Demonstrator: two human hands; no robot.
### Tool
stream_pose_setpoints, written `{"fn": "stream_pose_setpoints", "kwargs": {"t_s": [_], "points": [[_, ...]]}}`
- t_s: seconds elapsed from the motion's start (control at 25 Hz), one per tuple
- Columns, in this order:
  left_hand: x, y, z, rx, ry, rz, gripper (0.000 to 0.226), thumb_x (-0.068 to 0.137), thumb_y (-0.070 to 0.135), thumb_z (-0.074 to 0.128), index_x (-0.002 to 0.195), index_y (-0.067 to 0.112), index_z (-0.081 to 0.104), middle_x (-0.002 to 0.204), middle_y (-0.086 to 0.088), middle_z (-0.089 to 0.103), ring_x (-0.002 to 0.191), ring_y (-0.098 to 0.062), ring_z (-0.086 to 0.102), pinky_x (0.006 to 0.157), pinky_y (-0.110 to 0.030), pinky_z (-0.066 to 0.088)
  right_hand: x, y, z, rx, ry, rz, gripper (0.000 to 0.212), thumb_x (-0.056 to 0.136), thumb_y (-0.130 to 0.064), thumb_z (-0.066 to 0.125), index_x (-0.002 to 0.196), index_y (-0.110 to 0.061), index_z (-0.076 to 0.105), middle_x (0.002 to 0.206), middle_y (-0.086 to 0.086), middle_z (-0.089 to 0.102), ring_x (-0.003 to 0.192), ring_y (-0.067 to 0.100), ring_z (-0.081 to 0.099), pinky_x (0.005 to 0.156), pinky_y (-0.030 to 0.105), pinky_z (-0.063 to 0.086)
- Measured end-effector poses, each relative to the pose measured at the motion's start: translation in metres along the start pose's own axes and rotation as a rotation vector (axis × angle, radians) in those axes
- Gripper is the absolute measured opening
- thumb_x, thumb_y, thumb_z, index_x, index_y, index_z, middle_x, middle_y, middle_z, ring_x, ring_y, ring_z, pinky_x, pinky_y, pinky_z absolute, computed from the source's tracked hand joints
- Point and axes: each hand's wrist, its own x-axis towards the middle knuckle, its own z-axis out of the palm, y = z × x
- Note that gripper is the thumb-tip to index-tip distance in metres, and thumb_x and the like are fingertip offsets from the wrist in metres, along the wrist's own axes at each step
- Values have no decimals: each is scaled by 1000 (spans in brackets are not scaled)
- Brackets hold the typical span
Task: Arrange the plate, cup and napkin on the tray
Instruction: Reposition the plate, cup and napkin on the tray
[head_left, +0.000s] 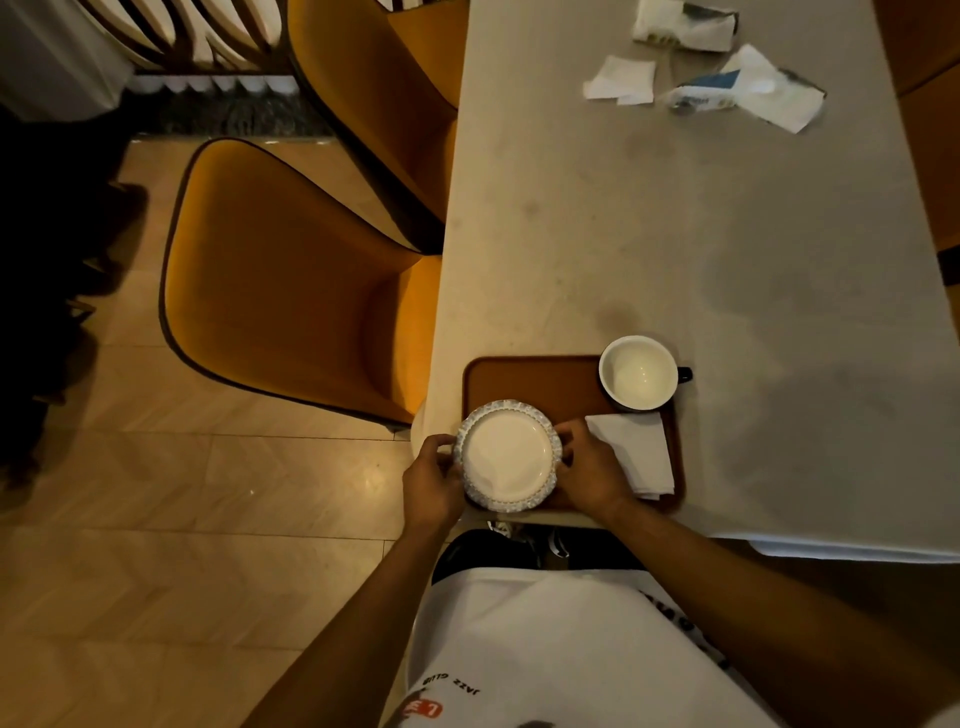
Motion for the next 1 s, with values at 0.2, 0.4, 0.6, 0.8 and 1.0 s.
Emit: {"fn": "stream_pose_setpoints", "kwargs": {"t_s": [0.2, 0.4, 0.6, 0.8, 1.0], "points": [[0, -2, 2, 0, 0, -4, 30, 89, 0, 58, 116, 14, 60, 95, -5, 68, 81, -12, 60, 59, -12, 42, -2, 0, 1, 21, -10, -2, 31, 88, -12, 65, 115, -20, 53, 111, 3, 68, 94, 18, 62, 75, 30, 48], [-1, -3, 2, -13, -13, -16, 31, 88, 0, 59, 115, 14, 60, 95, -2, 67, 83, -13, 60, 59, -14, 44, -4, 3, 1, 24, 0, -6, 30, 88, -13, 65, 115, -19, 54, 111, 3, 68, 92, 17, 62, 75, 31, 50], [-1, -5, 5, 12, -10, -33, 29, 87, 3, 62, 113, 18, 60, 100, -5, 69, 87, -17, 62, 61, -16, 45, -7, 5, 0, 16, -12, -11, 33, 87, -12, 65, 117, -19, 53, 112, 5, 68, 96, 20, 63, 77, 33, 53], [-2, -7, 6, 20, 3, -36, 28, 88, 6, 64, 113, 18, 60, 99, -6, 71, 88, -18, 63, 65, -21, 46, -8, 5, -1, 20, -22, -22, 34, 86, -13, 66, 117, -20, 52, 110, 4, 68, 95, 21, 64, 77, 37, 54], [1, -3, 5, 53, 12, -48, 27, 86, 6, 66, 112, 14, 63, 102, -7, 70, 93, -23, 65, 76, -31, 52, -8, 3, -7, 12, -64, -29, 30, 89, -14, 63, 117, -22, 53, 110, 5, 68, 97, 23, 64, 78, 35, 52]]}}
